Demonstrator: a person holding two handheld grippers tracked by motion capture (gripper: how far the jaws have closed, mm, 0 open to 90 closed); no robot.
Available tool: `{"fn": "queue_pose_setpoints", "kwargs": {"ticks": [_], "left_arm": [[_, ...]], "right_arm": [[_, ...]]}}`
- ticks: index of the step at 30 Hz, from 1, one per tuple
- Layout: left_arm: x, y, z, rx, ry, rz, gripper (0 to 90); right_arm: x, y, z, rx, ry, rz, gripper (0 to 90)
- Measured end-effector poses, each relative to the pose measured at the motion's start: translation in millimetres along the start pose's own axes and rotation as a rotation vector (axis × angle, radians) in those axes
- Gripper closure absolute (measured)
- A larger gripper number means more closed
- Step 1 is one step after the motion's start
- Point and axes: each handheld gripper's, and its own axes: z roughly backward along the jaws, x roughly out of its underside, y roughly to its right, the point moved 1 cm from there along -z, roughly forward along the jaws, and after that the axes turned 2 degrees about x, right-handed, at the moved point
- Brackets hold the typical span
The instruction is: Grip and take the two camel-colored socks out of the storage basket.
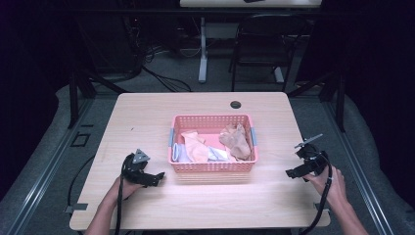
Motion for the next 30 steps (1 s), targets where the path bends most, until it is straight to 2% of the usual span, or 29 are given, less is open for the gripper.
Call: {"fn": "queue_pose_setpoints", "kwargs": {"ticks": [2, 7, 8, 10, 11, 13, 20, 30], "left_arm": [[-0.1, 0.0, -0.1, 0.0, 0.0, 0.0, 0.8], [0.3, 0.4, 0.1, -0.001, 0.001, 0.003, 0.8], [0.5, 0.6, 0.2, -0.001, 0.002, 0.005, 0.8], [0.6, 0.7, 0.3, -0.001, 0.001, 0.006, 0.8], [0.6, 0.7, 0.3, -0.001, 0.001, 0.006, 0.8], [0.5, 0.5, 0.2, 0.0, 0.001, 0.006, 0.8], [0.4, 0.5, 0.0, -0.003, 0.002, 0.005, 0.7], [0.3, 0.3, 0.1, -0.003, 0.001, 0.002, 0.7]], "right_arm": [[-0.4, -0.6, -0.1, -0.016, 0.001, -0.003, 0.0], [-3.2, -2.7, 0.8, -0.011, 0.008, 0.0, 0.0], [-5.6, -4.3, 2.5, -0.019, -0.001, 0.016, 0.0], [-6.8, -5.8, 3.5, -0.026, 0.004, 0.017, 0.0], [-9.0, -8.0, 6.1, -0.027, 0.018, 0.019, 0.0], [-10.1, -7.8, 8.8, -0.017, 0.011, 0.033, 0.0], [-23.0, -16.2, 27.9, -0.039, 0.065, 0.035, 0.0], [-42.8, -16.8, 53.4, -0.028, 0.113, 0.053, 0.0]]}}
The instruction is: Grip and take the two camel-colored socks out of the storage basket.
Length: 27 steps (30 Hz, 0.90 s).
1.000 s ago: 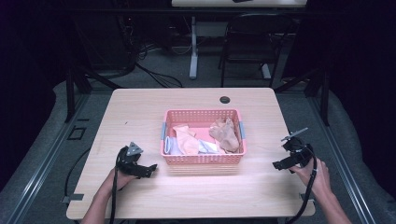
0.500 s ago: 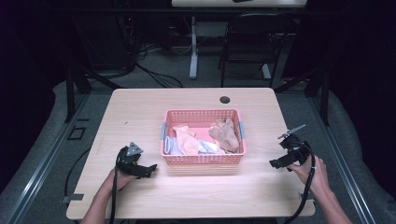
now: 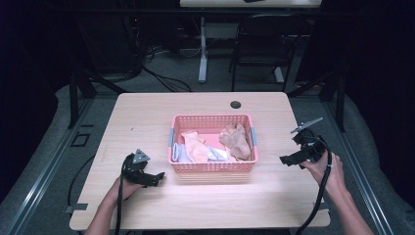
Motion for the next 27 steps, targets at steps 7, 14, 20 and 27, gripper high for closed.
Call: {"fn": "queue_pose_setpoints", "kwargs": {"ticks": [7, 14, 20, 27], "left_arm": [[0.0, 0.2, -0.1, 0.0, 0.001, 0.003, 0.7], [-0.1, -0.2, 0.0, 0.001, -0.001, -0.002, 0.6], [-0.1, -0.1, 0.0, 0.001, 0.0, 0.0, 0.6], [-0.1, -0.2, 0.1, 0.001, -0.002, -0.002, 0.6]], "right_arm": [[-14.1, -1.9, 9.8, -0.006, 0.038, 0.004, 0.0], [-40.2, -17.6, 14.8, -0.025, 0.054, 0.064, 0.0], [-70.9, -37.3, 13.3, -0.047, 0.077, 0.122, 0.0], [-92.3, -52.8, 4.9, -0.065, 0.073, 0.169, 0.0]]}}
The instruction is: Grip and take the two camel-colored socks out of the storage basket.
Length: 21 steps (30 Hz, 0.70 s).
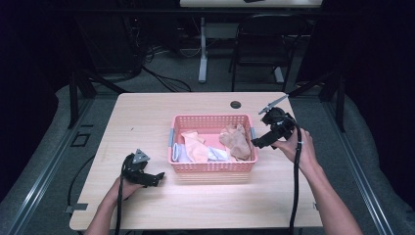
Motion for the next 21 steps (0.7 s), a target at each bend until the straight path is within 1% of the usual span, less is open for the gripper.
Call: {"fn": "queue_pose_setpoints", "kwargs": {"ticks": [1, 4, 5, 6, 7, 8, 9, 10, 12, 13, 15, 16, 18, 19, 20, 21], "left_arm": [[0.0, 0.0, 0.0, 0.0, 0.0, 0.0, 0.6], [0.0, 0.0, 0.0, 0.0, 0.0, 0.0, 0.6], [0.0, 0.0, -0.1, 0.0, 0.001, -0.001, 0.6], [0.0, 0.0, -0.1, 0.0, 0.001, -0.001, 0.6], [0.0, 0.0, 0.0, 0.0, 0.0, 0.0, 0.6], [0.0, 0.0, 0.0, 0.0, 0.0, 0.0, 0.6], [0.0, 0.0, 0.0, 0.0, 0.0, 0.0, 0.6], [0.0, 0.0, 0.0, 0.0, 0.0, 0.0, 0.6], [0.0, 0.0, 0.0, 0.0, 0.0, 0.0, 0.6], [0.0, 0.0, 0.0, 0.0, 0.0, -0.001, 0.6], [0.0, 0.1, -0.1, 0.0, 0.0, 0.002, 0.6], [0.0, 0.1, -0.1, 0.0, 0.0, 0.002, 0.6], [0.0, -0.1, 0.0, 0.0, 0.0, -0.001, 0.6], [0.0, -0.1, -0.1, 0.0, 0.001, -0.001, 0.6], [0.0, -0.1, -0.1, 0.0, 0.001, -0.001, 0.6], [0.0, -0.1, -0.1, 0.0, 0.0, -0.001, 0.6]], "right_arm": [[-2.8, -1.8, -2.6, -0.004, 0.003, 0.001, 0.0], [-10.9, -5.3, -10.8, -0.017, -0.014, 0.022, 0.0], [-15.9, -7.5, -16.4, -0.031, -0.023, 0.028, 0.0], [-15.9, -7.5, -16.4, -0.031, -0.023, 0.028, 0.0], [-20.3, -9.6, -22.1, -0.039, -0.024, 0.037, 0.0], [-20.3, -9.6, -22.1, -0.039, -0.024, 0.037, 0.0], [-24.8, -11.8, -28.2, -0.052, -0.037, 0.049, 0.0], [-24.8, -11.8, -28.2, -0.052, -0.037, 0.049, 0.0], [-28.8, -14.6, -35.1, -0.058, -0.052, 0.056, 0.0], [-32.0, -17.3, -42.9, -0.072, -0.048, 0.056, 0.0], [-35.4, -19.3, -50.0, -0.078, -0.061, 0.063, 0.1], [-35.4, -19.3, -50.0, -0.078, -0.061, 0.063, 0.1], [-38.3, -21.1, -57.2, -0.09, -0.07, 0.066, 1.1], [-40.5, -21.5, -64.5, -0.096, -0.076, 0.066, 3.3], [-40.5, -21.5, -64.5, -0.096, -0.076, 0.066, 3.3], [-42.0, -20.7, -71.7, -0.105, -0.093, 0.059, 6.9]]}}
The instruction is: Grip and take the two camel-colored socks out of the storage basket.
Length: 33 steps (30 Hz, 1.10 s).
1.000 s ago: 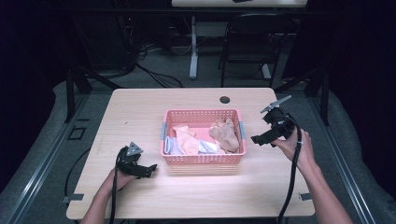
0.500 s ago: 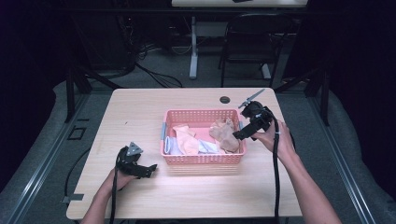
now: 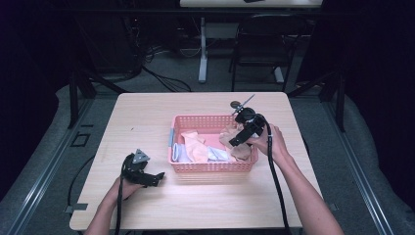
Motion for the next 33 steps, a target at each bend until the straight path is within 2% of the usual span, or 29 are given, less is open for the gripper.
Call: {"fn": "queue_pose_setpoints", "kwargs": {"ticks": [5, 7, 10, 11, 12, 16, 19, 20, 22, 26, 30, 31, 32, 33], "left_arm": [[0.0, -0.1, 0.0, 0.0, 0.0, 0.0, 0.6], [0.0, 0.0, 0.0, 0.0, 0.0, 0.0, 0.6], [0.0, -0.1, 0.0, 0.001, 0.0, -0.001, 0.6], [0.0, -0.1, 0.0, 0.001, 0.0, -0.001, 0.6], [0.0, -0.1, 0.0, 0.001, 0.0, -0.001, 0.6], [0.0, -0.1, 0.0, 0.001, 0.0, -0.001, 0.6], [0.0, -0.1, -0.1, 0.001, 0.0, -0.001, 0.6], [0.0, -0.1, 0.0, 0.001, 0.0, -0.001, 0.6], [0.0, 0.1, -0.1, 0.001, 0.001, 0.001, 0.6], [0.0, -0.1, 0.0, 0.001, 0.0, -0.001, 0.6], [0.0, -0.1, 0.0, 0.001, 0.0, -0.001, 0.6], [0.0, -0.1, 0.0, 0.001, 0.0, -0.001, 0.7], [0.0, -0.1, 0.0, 0.001, 0.0, -0.001, 0.7], [0.0, -0.1, 0.0, 0.001, 0.0, -0.001, 0.6]], "right_arm": [[-1.3, 2.7, -11.6, 0.002, -0.014, -0.033, 14.8], [-1.3, 5.1, -15.3, 0.013, -0.038, -0.052, 15.7], [0.1, 6.9, -22.2, 0.024, -0.052, -0.089, 23.4], [0.1, 6.9, -22.2, 0.024, -0.052, -0.089, 23.4], [-0.3, 7.9, -22.3, 0.008, -0.073, -0.074, 27.6], [-1.0, 4.8, -25.1, -0.022, -0.068, -0.07, 35.4], [-0.8, 2.0, -25.8, -0.037, -0.05, -0.086, 41.3], [-0.9, 1.4, -26.6, -0.058, -0.063, -0.075, 44.8], [-1.1, 0.1, -29.3, -0.067, -0.082, -0.059, 47.0], [-2.9, -5.0, -40.2, -0.059, -0.124, -0.05, 48.1], [-4.9, -7.7, -48.7, -0.051, -0.142, -0.052, 49.7], [-5.7, -7.1, -51.2, -0.045, -0.16, -0.042, 51.1], [-6.3, -6.7, -55.6, -0.041, -0.175, -0.054, 56.4], [-6.3, -6.7, -55.6, -0.041, -0.175, -0.054, 56.4]]}}
